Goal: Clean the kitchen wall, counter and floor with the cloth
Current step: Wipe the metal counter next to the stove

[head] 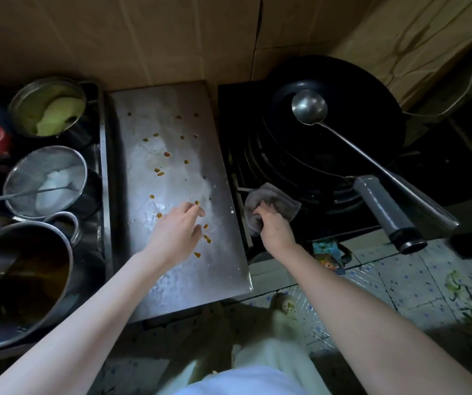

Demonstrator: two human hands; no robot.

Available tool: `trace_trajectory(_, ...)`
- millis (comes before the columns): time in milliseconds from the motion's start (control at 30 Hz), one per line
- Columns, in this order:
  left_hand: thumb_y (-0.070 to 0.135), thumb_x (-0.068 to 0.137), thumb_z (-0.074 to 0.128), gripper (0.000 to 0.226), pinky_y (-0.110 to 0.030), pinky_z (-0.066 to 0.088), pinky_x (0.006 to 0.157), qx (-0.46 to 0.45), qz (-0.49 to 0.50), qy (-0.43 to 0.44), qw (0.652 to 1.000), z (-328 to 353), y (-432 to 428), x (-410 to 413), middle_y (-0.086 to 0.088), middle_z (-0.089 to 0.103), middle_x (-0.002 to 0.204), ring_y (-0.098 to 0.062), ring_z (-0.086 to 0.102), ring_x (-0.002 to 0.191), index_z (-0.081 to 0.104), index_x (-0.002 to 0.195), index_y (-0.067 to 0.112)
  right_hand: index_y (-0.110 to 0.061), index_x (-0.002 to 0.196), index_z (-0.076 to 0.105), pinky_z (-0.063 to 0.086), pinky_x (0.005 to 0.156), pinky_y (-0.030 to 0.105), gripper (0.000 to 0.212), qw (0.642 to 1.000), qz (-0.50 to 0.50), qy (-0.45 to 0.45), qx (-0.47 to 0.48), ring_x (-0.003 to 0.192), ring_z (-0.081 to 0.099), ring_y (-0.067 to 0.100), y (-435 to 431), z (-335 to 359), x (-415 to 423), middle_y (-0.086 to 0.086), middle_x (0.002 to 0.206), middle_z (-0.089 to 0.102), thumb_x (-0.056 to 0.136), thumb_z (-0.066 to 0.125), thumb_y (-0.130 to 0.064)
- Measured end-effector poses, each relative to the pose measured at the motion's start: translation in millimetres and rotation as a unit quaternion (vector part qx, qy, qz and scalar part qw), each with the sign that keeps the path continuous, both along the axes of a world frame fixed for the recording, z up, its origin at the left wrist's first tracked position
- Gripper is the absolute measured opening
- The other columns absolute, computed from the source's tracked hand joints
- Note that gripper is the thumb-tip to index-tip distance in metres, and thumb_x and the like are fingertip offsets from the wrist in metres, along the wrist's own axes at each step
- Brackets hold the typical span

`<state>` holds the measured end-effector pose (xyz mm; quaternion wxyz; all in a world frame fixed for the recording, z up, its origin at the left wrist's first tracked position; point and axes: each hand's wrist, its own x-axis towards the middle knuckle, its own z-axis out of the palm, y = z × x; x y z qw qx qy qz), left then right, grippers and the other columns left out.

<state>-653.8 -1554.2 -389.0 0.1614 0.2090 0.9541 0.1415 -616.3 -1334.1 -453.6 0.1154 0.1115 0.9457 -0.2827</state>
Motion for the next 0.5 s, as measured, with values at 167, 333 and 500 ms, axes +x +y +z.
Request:
trace_trajectory(167, 0.019, 0.095, 0.046, 0.029, -0.036, 0.044, 0.083, -0.007, -0.008, 0.001, 1.000, -2.2, -6.0, 4.6, -0.002, 0.048, 0.132, -0.026, 0.051, 0.109, 0.051, 0.124, 0.018, -0.011, 0.120, 0.053, 0.043, 0.099, 0.039, 0.033, 1.000, -0.005, -0.004, 0.001, 0.130, 0.042, 0.030, -9.7, 2.9, -14.0, 0.013, 0.139, 0.045, 0.092, 0.039, 0.000)
trace_trajectory(333, 0.022, 0.097, 0.044, 0.029, -0.036, 0.043, 0.082, -0.023, -0.023, -0.001, 0.999, 2.1, 4.9, 8.4, -0.001, 0.047, 0.134, -0.027, 0.051, 0.110, 0.050, 0.125, 0.019, -0.012, 0.123, 0.049, 0.042, 0.097, 0.037, 0.041, 0.999, 0.003, -0.017, 0.037, 0.131, 0.041, 0.025, 5.7, 2.7, 35.4, 0.010, 0.137, 0.047, 0.087, 0.042, 0.006)
trace_trajectory(500, 0.020, 0.096, 0.045, 0.030, -0.036, 0.040, 0.086, -0.020, -0.011, -0.003, 1.000, 3.7, 21.0, 7.3, -0.003, 0.047, 0.133, -0.028, 0.050, 0.113, 0.050, 0.126, 0.017, -0.012, 0.119, 0.052, 0.037, 0.102, 0.031, 0.044, 0.998, 0.007, -0.018, 0.052, 0.136, 0.037, 0.019, 38.3, -4.1, 75.2, 0.005, 0.138, 0.049, 0.083, 0.044, 0.011)
